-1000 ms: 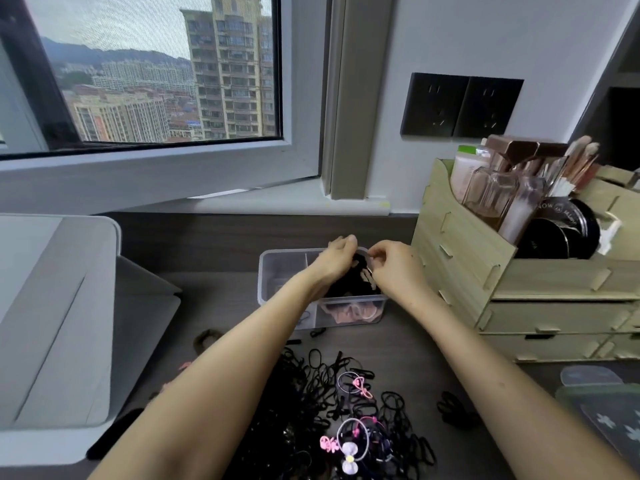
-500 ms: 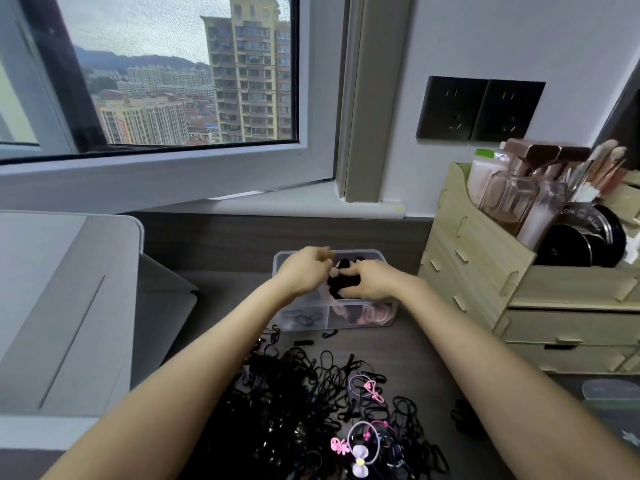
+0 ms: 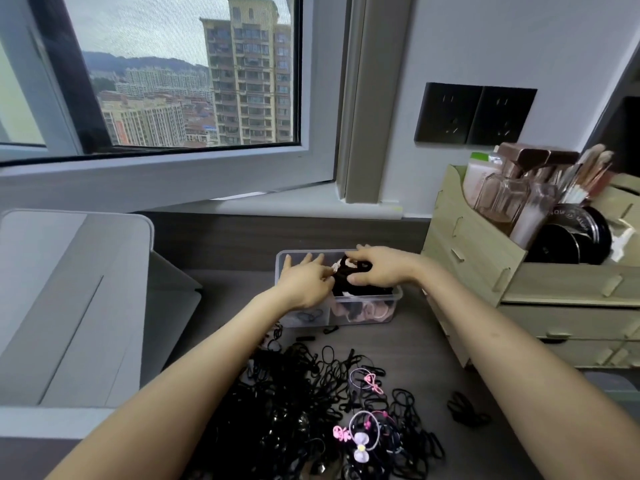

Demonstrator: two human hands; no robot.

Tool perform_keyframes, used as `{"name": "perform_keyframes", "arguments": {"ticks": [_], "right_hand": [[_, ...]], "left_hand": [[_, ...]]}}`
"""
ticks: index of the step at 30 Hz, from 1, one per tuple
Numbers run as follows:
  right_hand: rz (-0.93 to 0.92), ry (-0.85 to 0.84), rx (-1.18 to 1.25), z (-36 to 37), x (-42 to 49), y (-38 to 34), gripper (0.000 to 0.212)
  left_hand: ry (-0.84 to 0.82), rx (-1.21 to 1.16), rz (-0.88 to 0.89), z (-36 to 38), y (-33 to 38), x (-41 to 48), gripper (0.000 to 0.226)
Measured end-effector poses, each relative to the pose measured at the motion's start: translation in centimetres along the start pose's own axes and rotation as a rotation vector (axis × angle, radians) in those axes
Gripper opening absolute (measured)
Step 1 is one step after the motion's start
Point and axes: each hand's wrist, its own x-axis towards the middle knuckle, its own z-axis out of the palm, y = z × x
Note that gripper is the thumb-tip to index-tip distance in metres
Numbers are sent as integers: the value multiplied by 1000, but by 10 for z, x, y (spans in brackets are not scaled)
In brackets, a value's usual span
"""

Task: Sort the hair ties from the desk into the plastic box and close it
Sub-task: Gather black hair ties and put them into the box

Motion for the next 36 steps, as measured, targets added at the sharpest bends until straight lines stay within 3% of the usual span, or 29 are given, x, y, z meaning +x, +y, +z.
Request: {"name": "perform_keyframes", "arguments": {"ticks": [6, 10, 13, 19, 24, 28, 31, 36], "right_hand": [[-125, 334, 68, 13, -45, -31, 38], [-308, 152, 103, 45, -84, -75, 32], [-349, 88, 51, 72, -86, -101, 38], [-261, 97, -131, 108, -48, -129, 39], [-202, 25, -104, 112, -46, -128, 29], [-204, -3, -35, 102, -61, -120, 32], [-219, 75, 79, 91, -67, -115, 38], [-233, 101, 289, 75, -58, -119, 25]], "left_hand": [[152, -155, 33, -30, -7, -43, 38], [294, -279, -11, -44, -25, -97, 27], [324, -168, -116, -43, -41, -139, 24], [6, 213, -254, -14, -57, -206, 24], [-136, 265, -240, 12, -65, -229, 29], [-55, 160, -233, 19, -69, -227, 17], [26, 72, -256, 12, -75, -224, 16], [168, 103, -366, 4, -94, -215, 17]]}}
